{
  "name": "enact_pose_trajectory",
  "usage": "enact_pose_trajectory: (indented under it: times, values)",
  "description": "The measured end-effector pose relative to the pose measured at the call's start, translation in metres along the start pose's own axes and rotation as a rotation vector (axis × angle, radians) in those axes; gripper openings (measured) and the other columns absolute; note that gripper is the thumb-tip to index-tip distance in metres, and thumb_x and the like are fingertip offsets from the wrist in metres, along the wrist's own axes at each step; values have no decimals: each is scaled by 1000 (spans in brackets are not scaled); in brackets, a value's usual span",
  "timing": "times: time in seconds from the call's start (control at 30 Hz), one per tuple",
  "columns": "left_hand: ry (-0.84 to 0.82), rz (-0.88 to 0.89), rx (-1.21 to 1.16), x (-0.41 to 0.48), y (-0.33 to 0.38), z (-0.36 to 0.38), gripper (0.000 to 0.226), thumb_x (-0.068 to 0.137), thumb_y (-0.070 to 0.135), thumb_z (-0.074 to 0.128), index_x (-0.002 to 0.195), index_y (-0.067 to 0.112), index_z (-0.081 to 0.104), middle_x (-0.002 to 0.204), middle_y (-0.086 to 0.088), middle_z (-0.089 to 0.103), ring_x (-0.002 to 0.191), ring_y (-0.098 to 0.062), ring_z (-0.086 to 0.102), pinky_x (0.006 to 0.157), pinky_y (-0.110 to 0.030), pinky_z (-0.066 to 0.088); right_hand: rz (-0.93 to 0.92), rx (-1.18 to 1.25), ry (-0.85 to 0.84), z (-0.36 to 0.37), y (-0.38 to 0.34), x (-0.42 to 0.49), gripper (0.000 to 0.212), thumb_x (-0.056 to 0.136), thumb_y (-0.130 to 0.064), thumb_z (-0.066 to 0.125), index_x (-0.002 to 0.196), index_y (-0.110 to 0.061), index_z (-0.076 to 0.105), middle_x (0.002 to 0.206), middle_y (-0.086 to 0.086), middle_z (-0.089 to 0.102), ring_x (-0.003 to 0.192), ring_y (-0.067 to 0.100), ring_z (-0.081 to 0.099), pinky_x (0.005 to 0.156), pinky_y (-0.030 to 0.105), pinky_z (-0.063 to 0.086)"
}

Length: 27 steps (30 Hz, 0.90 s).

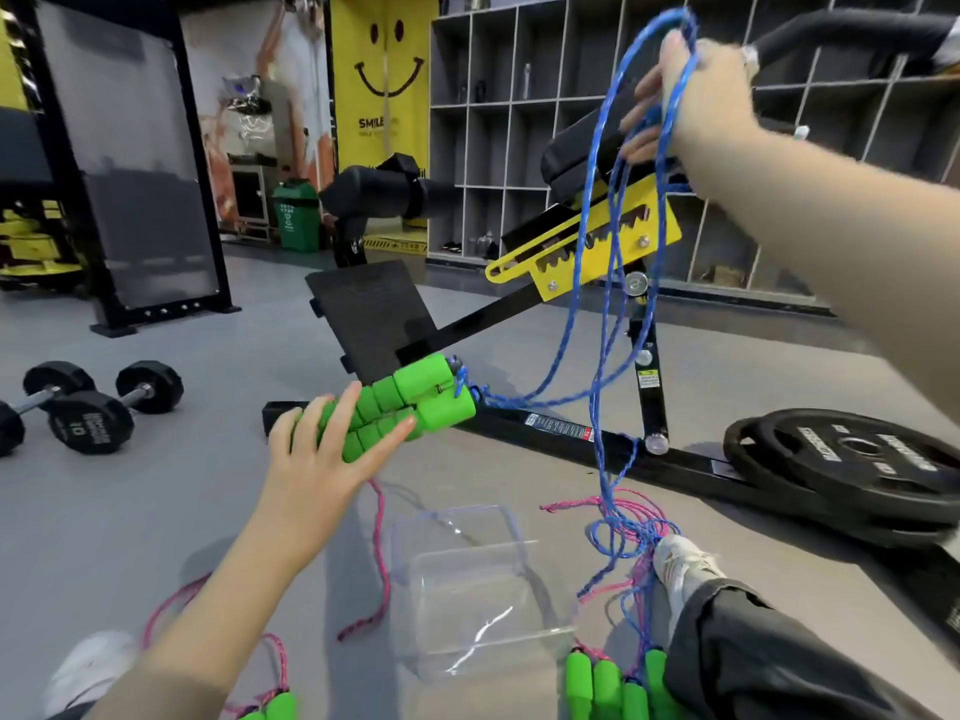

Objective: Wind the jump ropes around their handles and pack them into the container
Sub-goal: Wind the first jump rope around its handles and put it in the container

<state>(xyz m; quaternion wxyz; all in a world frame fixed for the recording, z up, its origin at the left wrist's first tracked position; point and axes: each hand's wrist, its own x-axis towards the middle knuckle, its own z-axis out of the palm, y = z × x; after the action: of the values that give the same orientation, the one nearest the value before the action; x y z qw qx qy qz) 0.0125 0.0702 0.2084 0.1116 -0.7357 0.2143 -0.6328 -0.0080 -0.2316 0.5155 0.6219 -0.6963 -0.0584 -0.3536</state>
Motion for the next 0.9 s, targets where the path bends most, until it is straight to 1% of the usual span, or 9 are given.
enact_pose_trajectory:
  times: [0.13,0.23,0.3,0.43,0.53,0.6,0.67,0.77,0.9]
  values:
    - [-3,-36,12,2,-8,-2,72,83,-10,32,141,31,37,131,-26,42,104,-40,45,83,-52,36,-122,53,41,1,-14,12,35,98,-19,32,65,-12,42,64,7,47,50,18,53,51,25,50]
    - [-8,2,36,-2,-11,-2,78,76,-13,39,141,31,38,133,-26,42,105,-40,45,83,-52,36,-219,-438,131,-2,28,9,36,97,-28,34,74,-10,55,77,11,61,80,31,62,79,44,53]
    - [-24,50,52,-6,-12,-4,81,74,-13,43,141,31,39,135,-26,41,107,-41,46,85,-52,37,-118,-677,97,-10,88,-12,40,99,-29,32,88,-1,58,93,21,62,90,36,60,79,44,48]
    - [-57,109,25,-12,-13,-5,73,83,-11,35,142,33,39,136,-25,39,109,-41,46,89,-53,39,239,-1205,-547,-27,199,-82,17,97,-13,37,102,-6,52,98,16,57,89,31,57,66,29,37]
    - [-103,206,17,-18,-16,-1,90,66,-9,52,144,34,34,137,-25,38,109,-42,46,88,-53,38,458,-1443,-1016,-11,220,-120,56,95,-4,31,148,-11,15,95,-3,51,69,6,43,56,15,34]
    - [-157,278,3,-26,-15,1,92,64,-8,48,145,33,31,137,-25,38,109,-42,45,89,-53,38,253,-1167,-968,7,218,-134,58,96,-6,34,149,-16,12,122,2,52,106,12,51,85,14,37]
    - [-209,323,-8,-33,-10,2,87,69,-7,40,145,32,30,136,-26,38,109,-42,45,91,-54,37,-120,-857,-764,20,216,-146,55,97,-28,43,147,-18,23,149,2,35,135,15,31,106,18,20]
    - [-276,353,-36,-37,2,4,73,85,-5,20,148,31,22,137,-25,36,109,-42,44,91,-54,39,-628,-951,-806,35,222,-170,86,81,-66,46,149,-23,16,155,3,23,139,18,27,115,35,21]
    - [-295,370,-98,-34,19,4,74,84,-5,22,147,33,23,138,-25,34,110,-42,43,89,-55,47,-895,-1218,-748,45,256,-192,106,60,-49,73,144,-9,23,137,13,48,117,29,53,102,44,40]
